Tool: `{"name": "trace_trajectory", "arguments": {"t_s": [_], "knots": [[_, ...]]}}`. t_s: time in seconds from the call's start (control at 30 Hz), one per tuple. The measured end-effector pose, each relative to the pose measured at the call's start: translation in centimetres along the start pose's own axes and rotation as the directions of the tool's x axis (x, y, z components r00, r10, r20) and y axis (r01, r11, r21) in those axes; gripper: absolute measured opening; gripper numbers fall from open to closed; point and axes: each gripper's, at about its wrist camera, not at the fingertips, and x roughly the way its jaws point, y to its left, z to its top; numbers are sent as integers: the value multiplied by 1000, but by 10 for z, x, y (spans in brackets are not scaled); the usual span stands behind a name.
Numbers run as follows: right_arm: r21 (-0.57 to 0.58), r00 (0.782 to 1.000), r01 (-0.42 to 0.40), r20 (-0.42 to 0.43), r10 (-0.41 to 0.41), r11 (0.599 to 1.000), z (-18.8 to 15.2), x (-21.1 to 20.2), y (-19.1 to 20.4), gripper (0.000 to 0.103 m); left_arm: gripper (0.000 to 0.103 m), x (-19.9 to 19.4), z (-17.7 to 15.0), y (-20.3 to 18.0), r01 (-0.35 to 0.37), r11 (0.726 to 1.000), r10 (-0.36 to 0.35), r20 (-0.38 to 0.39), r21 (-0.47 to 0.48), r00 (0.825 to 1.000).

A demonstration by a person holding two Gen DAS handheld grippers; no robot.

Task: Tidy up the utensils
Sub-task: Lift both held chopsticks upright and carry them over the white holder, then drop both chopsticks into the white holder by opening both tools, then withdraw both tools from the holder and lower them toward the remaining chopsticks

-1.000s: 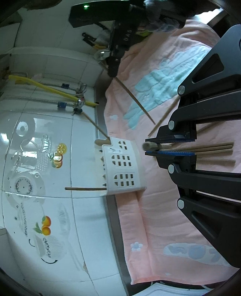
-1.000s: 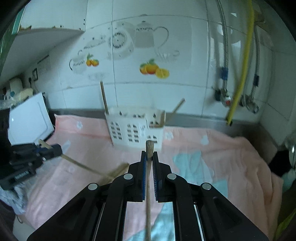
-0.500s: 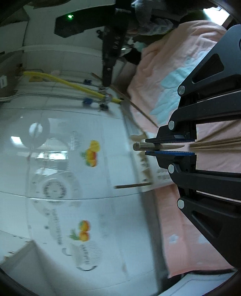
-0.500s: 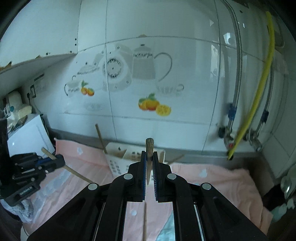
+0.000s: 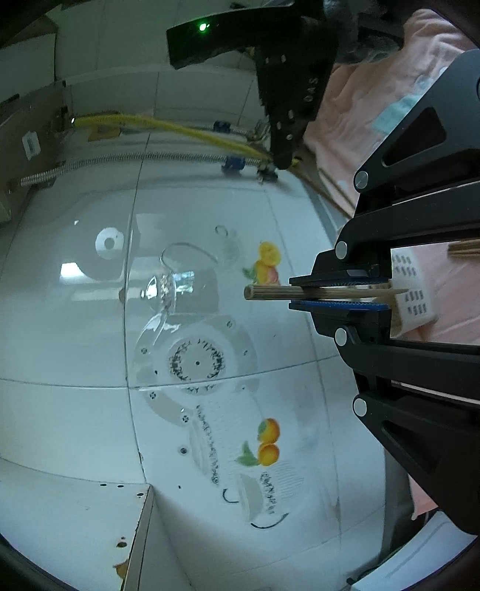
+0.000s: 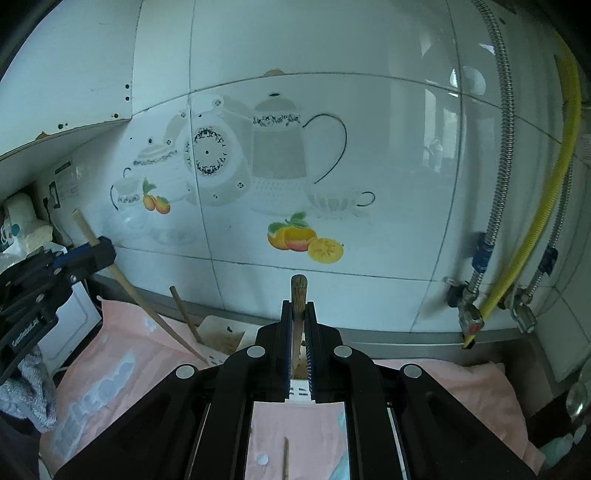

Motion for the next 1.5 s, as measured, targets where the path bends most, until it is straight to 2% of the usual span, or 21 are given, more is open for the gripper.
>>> {"name": "trace_trajectory", "arguments": {"t_s": [0.33,0.53,0.8,0.83,0.93,1.03,1.13,1.23,1.4,1.43,1.5], "knots": [[-12,999,-1,-37,1,1000,2,28,0,7,5,22,13,11,-17,999,18,39,-31,999],[-17,997,4,-81,-6,1000,-9,43,0,7,5,45,-1,19,-40,998,40,-9,-45,999],[-7,995,10,-103,-11,1000,-21,53,-2,7,7,64,-25,27,-36,997,30,-82,-69,996],[-6,995,11,-102,-11,1000,-21,53,-3,7,9,63,-26,27,-35,997,30,-82,-68,996],[-3,996,19,-92,-19,1000,-23,49,-3,11,28,59,-28,27,-40,997,35,-80,-69,996],[-4,997,26,-75,-26,1000,-25,40,-3,17,30,49,-30,26,-42,997,38,-65,-58,997],[-10,998,31,-46,-31,999,-29,25,0,27,45,34,-35,27,-49,997,45,-52,-61,998],[-15,999,31,-24,-32,999,-35,10,3,33,53,17,-44,28,-27,997,24,-46,-71,999],[-31,999,39,5,-39,999,-60,-18,13,42,55,-11,-64,26,-15,997,9,-74,-78,997],[-33,999,41,8,-41,999,-68,-24,16,47,57,-16,-69,25,-11,997,5,-78,-79,997],[-39,999,49,12,-48,998,-81,-32,21,49,62,-29,-81,25,3,996,-10,-88,-89,996]]}}
